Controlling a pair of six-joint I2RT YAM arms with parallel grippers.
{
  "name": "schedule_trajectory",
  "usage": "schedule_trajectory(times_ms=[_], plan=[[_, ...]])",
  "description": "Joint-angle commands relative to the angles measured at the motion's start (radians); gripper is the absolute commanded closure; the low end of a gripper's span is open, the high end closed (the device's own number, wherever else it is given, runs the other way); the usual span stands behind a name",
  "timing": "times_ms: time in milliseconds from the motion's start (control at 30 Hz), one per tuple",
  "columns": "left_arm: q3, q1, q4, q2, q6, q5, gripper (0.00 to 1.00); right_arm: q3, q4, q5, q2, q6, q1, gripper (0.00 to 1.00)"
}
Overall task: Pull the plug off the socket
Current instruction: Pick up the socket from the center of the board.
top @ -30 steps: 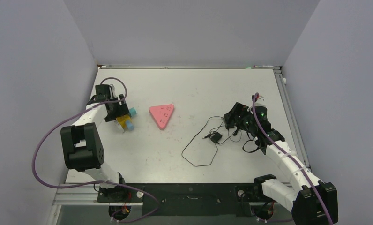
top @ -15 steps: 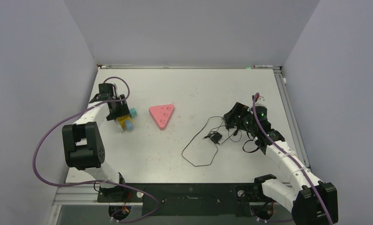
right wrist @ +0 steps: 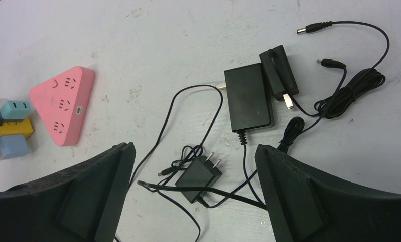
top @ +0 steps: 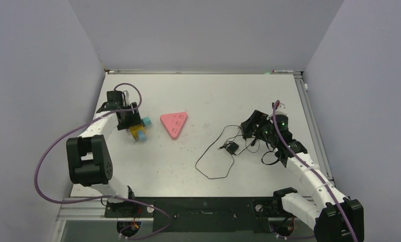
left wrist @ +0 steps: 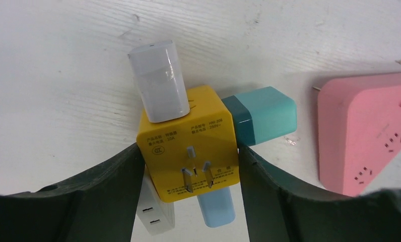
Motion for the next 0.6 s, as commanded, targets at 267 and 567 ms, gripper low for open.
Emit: schedule_trajectory(times_ms=[267, 567], plan=[[-0.025, -0.149, 0.093, -0.206, 0.086, 0.156, 0.67, 0.016, 0.141, -0.167, 0.022, -0.071, 0.027, 0.07], [-0.115, -0.216, 0.242, -0.373, 0.005, 0.458, 0.68, 0.057, 0.341, -0.250, 0.084, -0.047, 0.267, 0.10]])
